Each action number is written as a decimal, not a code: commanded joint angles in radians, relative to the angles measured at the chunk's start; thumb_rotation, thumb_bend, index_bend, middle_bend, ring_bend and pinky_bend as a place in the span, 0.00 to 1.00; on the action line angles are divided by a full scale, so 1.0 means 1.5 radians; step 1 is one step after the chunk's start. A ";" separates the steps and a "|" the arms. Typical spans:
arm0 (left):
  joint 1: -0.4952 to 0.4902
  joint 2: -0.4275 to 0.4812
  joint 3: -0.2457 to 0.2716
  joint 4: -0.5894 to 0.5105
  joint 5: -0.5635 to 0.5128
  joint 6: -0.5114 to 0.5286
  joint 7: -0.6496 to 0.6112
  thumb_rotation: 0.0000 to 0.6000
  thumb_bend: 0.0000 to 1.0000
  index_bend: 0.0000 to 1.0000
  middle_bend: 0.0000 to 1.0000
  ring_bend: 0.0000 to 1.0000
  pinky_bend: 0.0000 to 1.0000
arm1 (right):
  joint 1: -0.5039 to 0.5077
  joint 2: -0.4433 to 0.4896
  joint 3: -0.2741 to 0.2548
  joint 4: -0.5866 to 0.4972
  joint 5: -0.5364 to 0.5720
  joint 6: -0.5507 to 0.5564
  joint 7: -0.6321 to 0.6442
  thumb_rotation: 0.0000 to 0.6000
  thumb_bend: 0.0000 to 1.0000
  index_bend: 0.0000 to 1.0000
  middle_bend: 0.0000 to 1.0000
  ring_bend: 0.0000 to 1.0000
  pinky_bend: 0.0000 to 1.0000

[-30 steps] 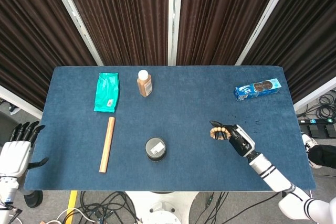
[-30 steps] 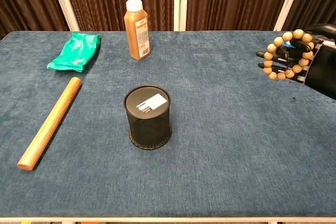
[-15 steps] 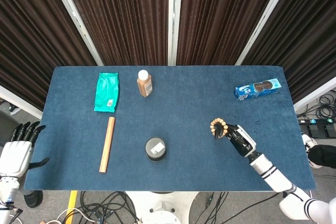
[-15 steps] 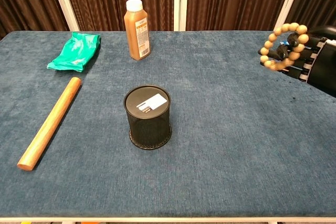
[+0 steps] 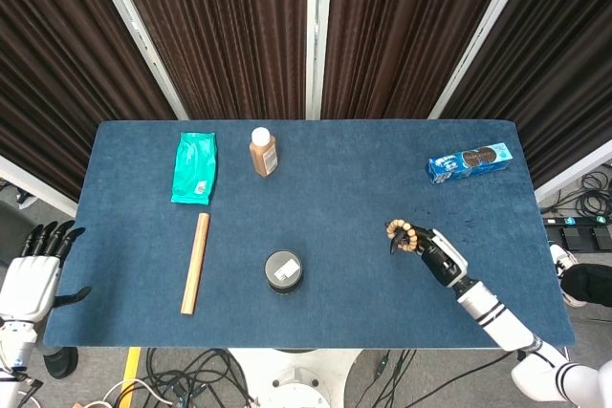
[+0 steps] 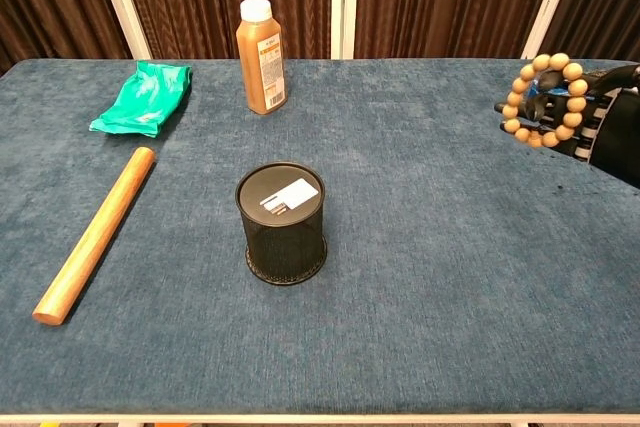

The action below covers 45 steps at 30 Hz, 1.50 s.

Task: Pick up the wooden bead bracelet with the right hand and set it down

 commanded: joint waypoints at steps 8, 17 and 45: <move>0.000 0.003 -0.001 -0.003 -0.001 0.001 0.002 1.00 0.00 0.15 0.08 0.01 0.02 | 0.004 0.007 -0.005 -0.007 0.002 -0.015 -0.025 0.21 0.35 0.34 0.45 0.04 0.00; -0.002 0.005 -0.001 -0.008 0.000 -0.001 0.005 1.00 0.00 0.15 0.08 0.01 0.02 | 0.007 -0.001 0.011 -0.008 0.039 -0.078 -0.266 0.15 0.10 0.32 0.42 0.03 0.00; 0.004 -0.011 -0.012 0.012 -0.018 0.017 0.019 1.00 0.00 0.15 0.08 0.01 0.02 | -0.179 0.187 0.095 -0.298 0.201 0.112 -1.287 0.97 0.37 0.00 0.17 0.00 0.00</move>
